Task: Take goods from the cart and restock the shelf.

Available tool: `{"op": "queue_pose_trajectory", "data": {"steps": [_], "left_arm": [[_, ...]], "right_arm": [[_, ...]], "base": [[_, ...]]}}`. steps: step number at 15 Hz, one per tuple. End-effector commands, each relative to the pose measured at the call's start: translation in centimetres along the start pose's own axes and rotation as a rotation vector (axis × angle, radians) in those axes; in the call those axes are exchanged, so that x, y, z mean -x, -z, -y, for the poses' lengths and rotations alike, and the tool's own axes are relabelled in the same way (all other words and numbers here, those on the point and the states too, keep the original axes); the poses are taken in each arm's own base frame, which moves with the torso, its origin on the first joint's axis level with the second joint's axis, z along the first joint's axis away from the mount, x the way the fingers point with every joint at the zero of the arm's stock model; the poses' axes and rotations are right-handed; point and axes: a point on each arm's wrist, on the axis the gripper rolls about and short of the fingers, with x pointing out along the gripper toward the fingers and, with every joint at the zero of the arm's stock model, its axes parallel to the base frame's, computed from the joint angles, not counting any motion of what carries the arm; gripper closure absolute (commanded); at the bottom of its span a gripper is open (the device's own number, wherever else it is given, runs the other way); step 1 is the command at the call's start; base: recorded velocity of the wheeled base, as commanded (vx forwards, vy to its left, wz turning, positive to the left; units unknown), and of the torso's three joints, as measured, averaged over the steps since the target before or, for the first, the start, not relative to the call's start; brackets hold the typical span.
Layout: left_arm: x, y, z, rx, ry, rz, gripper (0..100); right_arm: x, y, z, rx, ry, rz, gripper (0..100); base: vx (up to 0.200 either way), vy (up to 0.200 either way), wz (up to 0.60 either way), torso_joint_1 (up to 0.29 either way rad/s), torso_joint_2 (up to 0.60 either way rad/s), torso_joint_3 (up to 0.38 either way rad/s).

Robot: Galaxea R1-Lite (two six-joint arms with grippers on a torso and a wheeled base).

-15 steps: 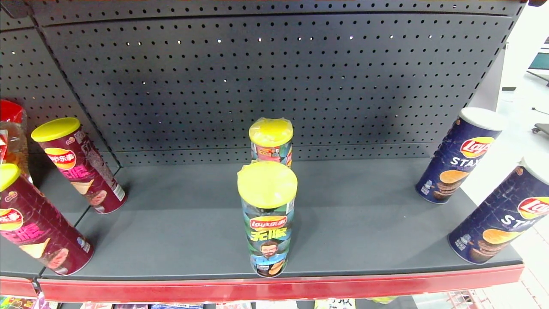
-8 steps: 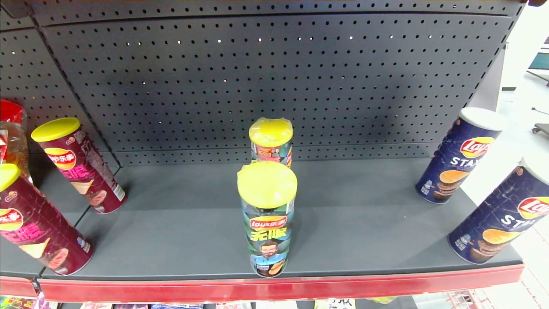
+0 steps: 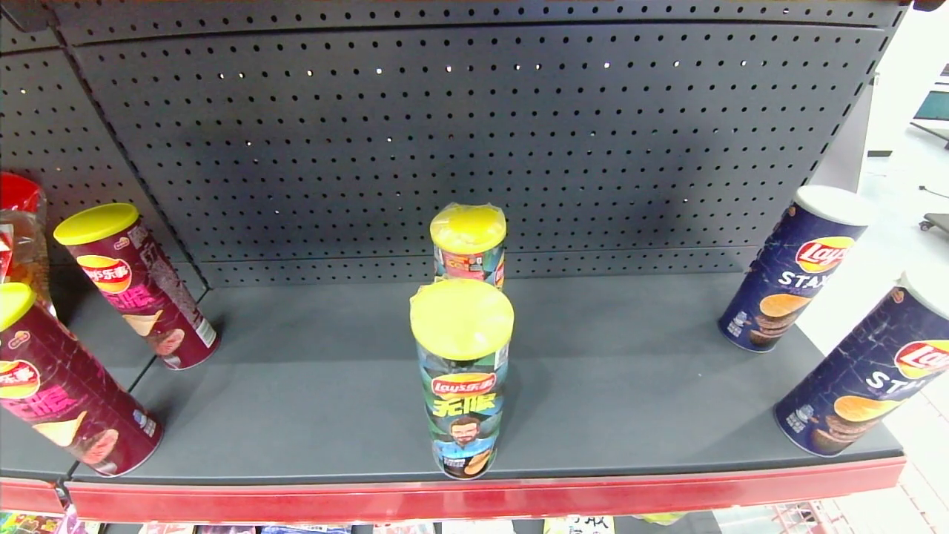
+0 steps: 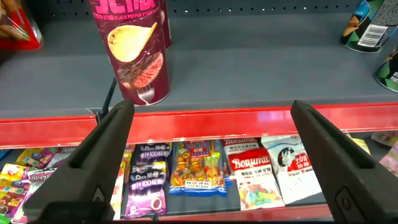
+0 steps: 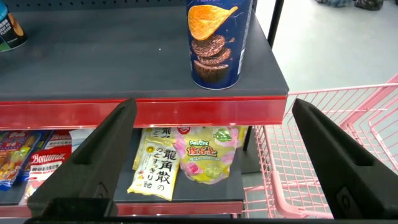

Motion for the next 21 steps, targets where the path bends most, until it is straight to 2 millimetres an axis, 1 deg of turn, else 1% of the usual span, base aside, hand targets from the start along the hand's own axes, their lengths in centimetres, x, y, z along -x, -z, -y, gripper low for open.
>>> {"op": "queue_pose_trajectory", "data": {"steps": [1,21], "left_arm": [[-0.01,0.00,0.00,0.000,0.001,-0.001,0],[-0.01,0.00,0.00,0.000,-0.001,-0.001,0]], "right_arm": [[0.00,0.01,0.00,0.001,-0.001,-0.001,0],[0.00,-0.01,0.01,-0.002,0.002,0.001,0]], "base": [[0.000,0.000,0.00,0.000,0.00,0.000],[0.000,0.000,0.00,0.000,0.00,0.000]]}}
